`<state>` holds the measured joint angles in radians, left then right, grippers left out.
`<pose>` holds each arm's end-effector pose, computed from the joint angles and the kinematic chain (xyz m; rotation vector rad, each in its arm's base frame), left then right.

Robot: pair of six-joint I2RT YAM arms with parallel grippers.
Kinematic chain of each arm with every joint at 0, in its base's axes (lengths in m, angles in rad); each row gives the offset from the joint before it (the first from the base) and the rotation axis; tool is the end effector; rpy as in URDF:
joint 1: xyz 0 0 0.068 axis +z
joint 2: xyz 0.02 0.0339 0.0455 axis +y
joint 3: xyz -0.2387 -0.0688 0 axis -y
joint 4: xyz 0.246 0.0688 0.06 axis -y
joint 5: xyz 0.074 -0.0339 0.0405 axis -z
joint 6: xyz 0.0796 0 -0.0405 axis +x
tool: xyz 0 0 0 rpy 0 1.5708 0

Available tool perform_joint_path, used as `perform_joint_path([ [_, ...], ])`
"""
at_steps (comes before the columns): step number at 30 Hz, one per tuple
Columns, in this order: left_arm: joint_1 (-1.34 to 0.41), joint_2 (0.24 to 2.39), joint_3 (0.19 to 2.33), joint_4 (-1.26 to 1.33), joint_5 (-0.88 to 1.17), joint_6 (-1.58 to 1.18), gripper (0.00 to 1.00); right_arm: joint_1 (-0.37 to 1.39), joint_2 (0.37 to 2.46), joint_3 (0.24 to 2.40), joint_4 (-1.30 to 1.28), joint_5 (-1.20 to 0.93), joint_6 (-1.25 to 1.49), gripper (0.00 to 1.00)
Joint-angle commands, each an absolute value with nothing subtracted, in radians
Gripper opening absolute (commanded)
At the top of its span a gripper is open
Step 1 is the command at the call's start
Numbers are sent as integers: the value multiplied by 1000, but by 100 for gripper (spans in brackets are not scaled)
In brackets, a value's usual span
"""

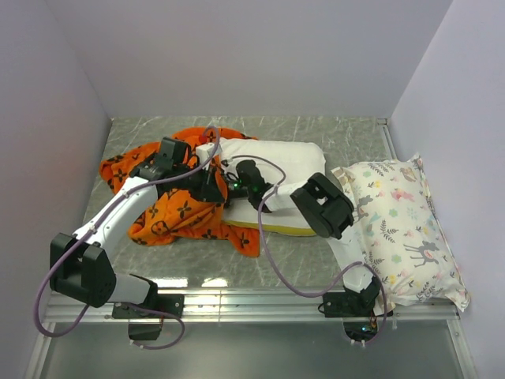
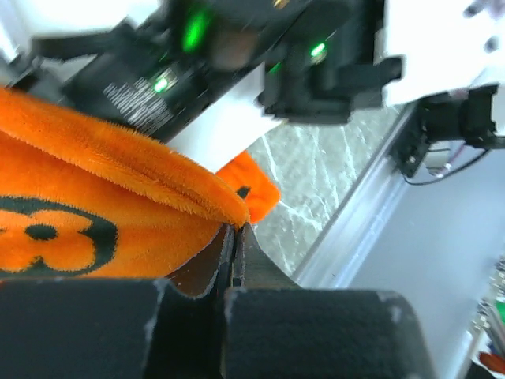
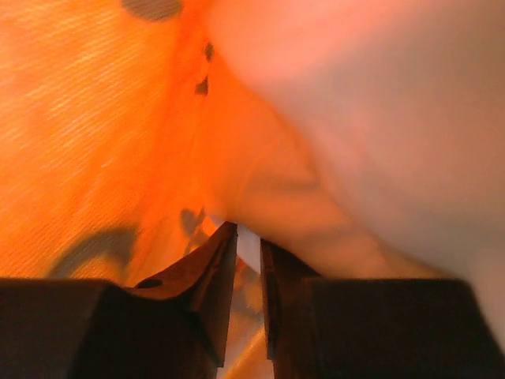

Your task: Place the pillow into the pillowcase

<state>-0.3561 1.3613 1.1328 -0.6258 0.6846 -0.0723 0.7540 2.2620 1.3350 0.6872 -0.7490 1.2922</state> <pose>0.2755 -0.1562 0.2474 0.6549 2.3253 -1.0243 0.3247 0.3793 0.1052 -0.0702 2.3271 1.9461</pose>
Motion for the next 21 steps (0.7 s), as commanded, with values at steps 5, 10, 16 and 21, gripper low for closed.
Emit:
perform_joint_path([
  [5, -298, 1336, 1068, -641, 750, -26, 0, 637, 1996, 1262, 168, -775, 824, 47],
  [10, -281, 1335, 1023, -660, 673, 38, 0, 598, 1928, 1310, -293, -759, 536, 63],
  [16, -278, 1342, 1153, -706, 641, 115, 46, 505, 1789, 1468, -522, -592, 270, 78],
  [21, -279, 1409, 1336, -496, 434, 8, 79, 321, 1715, 1503, -440, -462, 261, 90],
])
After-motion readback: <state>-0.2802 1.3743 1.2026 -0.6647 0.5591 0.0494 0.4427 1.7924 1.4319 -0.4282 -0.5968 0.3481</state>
